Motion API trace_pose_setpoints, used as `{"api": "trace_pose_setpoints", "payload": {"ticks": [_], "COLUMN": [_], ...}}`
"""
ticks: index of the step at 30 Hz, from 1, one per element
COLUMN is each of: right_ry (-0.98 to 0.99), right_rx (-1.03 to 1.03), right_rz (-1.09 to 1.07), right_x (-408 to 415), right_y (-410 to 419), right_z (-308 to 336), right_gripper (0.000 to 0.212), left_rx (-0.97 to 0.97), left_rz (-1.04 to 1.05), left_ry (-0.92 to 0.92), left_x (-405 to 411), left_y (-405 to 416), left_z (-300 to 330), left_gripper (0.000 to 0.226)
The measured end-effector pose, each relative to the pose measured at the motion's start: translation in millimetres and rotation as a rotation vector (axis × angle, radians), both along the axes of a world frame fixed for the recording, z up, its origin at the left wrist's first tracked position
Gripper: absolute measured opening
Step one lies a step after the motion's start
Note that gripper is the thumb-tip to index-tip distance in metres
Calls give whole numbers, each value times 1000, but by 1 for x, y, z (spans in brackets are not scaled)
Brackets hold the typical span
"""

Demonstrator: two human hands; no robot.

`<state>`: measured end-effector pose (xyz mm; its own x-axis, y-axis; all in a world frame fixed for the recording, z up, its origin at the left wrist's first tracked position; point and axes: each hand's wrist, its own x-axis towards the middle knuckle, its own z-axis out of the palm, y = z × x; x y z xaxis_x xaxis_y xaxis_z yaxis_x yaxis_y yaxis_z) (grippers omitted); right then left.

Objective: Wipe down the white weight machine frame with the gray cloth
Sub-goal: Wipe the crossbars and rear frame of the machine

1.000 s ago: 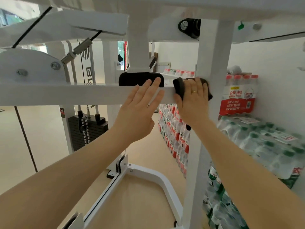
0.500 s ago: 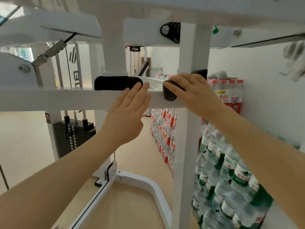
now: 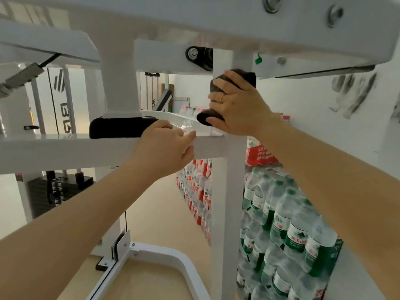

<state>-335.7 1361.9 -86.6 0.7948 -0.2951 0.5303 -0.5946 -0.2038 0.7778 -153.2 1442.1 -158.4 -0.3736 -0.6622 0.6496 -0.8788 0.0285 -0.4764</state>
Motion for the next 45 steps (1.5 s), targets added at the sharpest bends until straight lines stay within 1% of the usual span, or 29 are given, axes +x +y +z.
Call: {"api": "trace_pose_setpoints", "payload": {"ticks": [2, 5, 9, 11, 14, 17, 19, 21, 25, 26, 28, 31, 33, 35, 37, 39, 41, 43, 45], "right_ry": [-112, -233, -149, -133, -230, -300, -365, -432, -527, -554, -594, -702, -791, -884, -934, -917, -921, -948, -994], "right_rx": [17, -3, -80, -118, -53, -51, -77, -95, -10, -1, -20, -26, -2, 24, 41, 80, 200, 311, 355], "right_rz": [-5, 71, 130, 150, 69, 45, 95, 138, 202, 221, 226, 220, 228, 248, 261, 283, 283, 269, 271], "right_x": [7, 8, -5, -4, 8, 14, 15, 15, 5, 3, 6, 17, 23, 26, 25, 19, 12, 8, 10], "right_y": [-1, 1, 5, 1, -3, -7, -6, -5, 1, 1, -3, -11, -13, -14, -12, -9, 0, 8, 9], "right_z": [4, -17, -52, -38, -5, 5, -7, -34, -102, -109, -98, -56, -39, -41, -63, -101, -144, -174, -170], "right_gripper": [70, 59, 47, 44, 47, 48, 43, 40, 49, 49, 49, 52, 57, 58, 58, 58, 58, 60, 61], "left_rx": [6, 5, 9, -1, 2, 5, 8, 13, 5, -4, -20, -19, -43, -111, -131, -89, 52, 234, 445], "left_rz": [-6, -15, -22, -32, -44, -57, -52, -52, -43, -47, -63, -137, -202, -310, -376, -421, -460, -488, -524], "left_ry": [-3, 4, 13, -2, -7, -20, -41, -30, -9, 1, 38, 110, 95, 89, 91, 111, 174, 350, 645], "left_x": [0, 2, 5, 6, 7, 9, 9, 9, 8, 8, 5, -5, -14, -21, -23, -24, -26, -31, -36], "left_y": [-2, -4, -9, -10, -11, -11, -11, -11, -10, -9, -9, -9, -6, -5, -3, -2, -2, -3, -9], "left_z": [2, 1, -3, -2, -2, -4, -4, -4, -10, -11, -10, -12, -19, -31, -46, -65, -90, -114, -125], "left_gripper": [57, 53, 52, 52, 50, 48, 48, 49, 51, 50, 48, 45, 51, 56, 57, 61, 67, 71, 70]}}
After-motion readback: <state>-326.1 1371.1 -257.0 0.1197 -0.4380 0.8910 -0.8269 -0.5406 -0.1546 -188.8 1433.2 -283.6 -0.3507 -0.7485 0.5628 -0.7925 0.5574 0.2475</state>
